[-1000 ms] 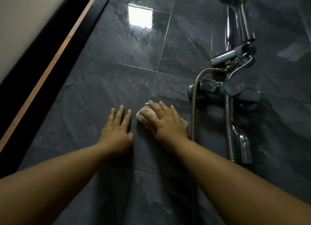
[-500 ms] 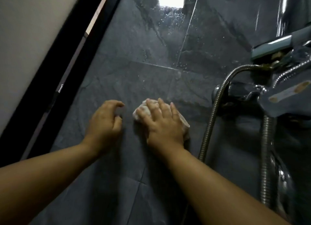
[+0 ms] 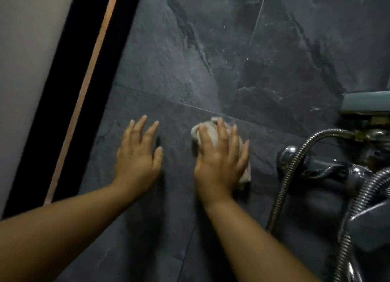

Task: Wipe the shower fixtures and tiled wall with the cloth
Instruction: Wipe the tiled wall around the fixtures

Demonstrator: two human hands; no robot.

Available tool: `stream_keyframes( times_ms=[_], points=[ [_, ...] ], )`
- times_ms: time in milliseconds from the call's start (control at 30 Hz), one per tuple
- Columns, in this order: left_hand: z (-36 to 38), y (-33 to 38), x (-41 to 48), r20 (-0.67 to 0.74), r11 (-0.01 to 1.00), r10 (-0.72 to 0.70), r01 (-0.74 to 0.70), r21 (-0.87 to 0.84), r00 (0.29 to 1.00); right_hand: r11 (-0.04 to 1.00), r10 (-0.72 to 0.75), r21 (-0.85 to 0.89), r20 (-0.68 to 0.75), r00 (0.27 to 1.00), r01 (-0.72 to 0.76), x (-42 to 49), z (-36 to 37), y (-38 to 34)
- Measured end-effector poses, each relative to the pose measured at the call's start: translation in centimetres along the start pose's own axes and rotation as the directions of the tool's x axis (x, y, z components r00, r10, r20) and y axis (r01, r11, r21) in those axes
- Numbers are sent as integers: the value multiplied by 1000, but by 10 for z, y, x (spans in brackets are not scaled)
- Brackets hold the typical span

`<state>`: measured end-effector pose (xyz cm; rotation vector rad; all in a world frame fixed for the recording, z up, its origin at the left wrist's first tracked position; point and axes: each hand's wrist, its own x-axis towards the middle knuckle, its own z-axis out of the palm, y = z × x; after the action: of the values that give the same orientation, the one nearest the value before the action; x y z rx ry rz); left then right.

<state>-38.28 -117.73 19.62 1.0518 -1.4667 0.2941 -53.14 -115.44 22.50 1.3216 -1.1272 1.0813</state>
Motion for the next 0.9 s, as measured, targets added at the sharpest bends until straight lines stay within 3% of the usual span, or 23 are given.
stream_keyframes(
  times_ms=[133, 233, 333, 400, 467, 567, 600, 767, 833, 900],
  points=[
    [-13, -15, 30, 32, 998, -63, 62, 24, 998, 995, 90, 35, 181, 979, -98, 71, -5, -3],
    [-13, -25, 29, 6, 990, -123, 123, -69, 992, 991, 130, -51, 110, 985, -125, 81, 4, -13],
    [-14, -41, 16, 16, 982, -136, 137, -128, 991, 969, -238, -47, 97, 966, 244, 39, 22, -30],
    [-20, -52, 15, 39, 984, -148, 151, -97, 988, 872, -474, 3, 257, 842, 490, 4, 27, -46],
    [-32, -60, 25, 91, 986, -159, 162, -28, 983, 765, -613, 71, 382, 691, 640, -12, 24, -54],
    [-53, -66, 50, 133, 990, -126, 116, 78, 983, 582, -777, 159, 401, 486, 798, 22, 19, -44],
    [-58, -66, 60, 136, 992, -109, 98, 85, 985, 551, -802, 145, 365, 474, 822, 44, 21, -39],
    [-73, -59, 103, 160, 990, -141, 144, -8, 977, 806, -557, -25, 309, 771, 592, 156, 36, -60],
    [-72, -60, 105, 142, 988, -141, 147, -37, 980, 877, -444, -49, 294, 846, 477, 161, 41, -78],
    [-70, -65, 100, 155, 988, -120, 133, -79, 981, 907, -390, -43, 288, 875, 419, 138, 46, -95]
  ],
)
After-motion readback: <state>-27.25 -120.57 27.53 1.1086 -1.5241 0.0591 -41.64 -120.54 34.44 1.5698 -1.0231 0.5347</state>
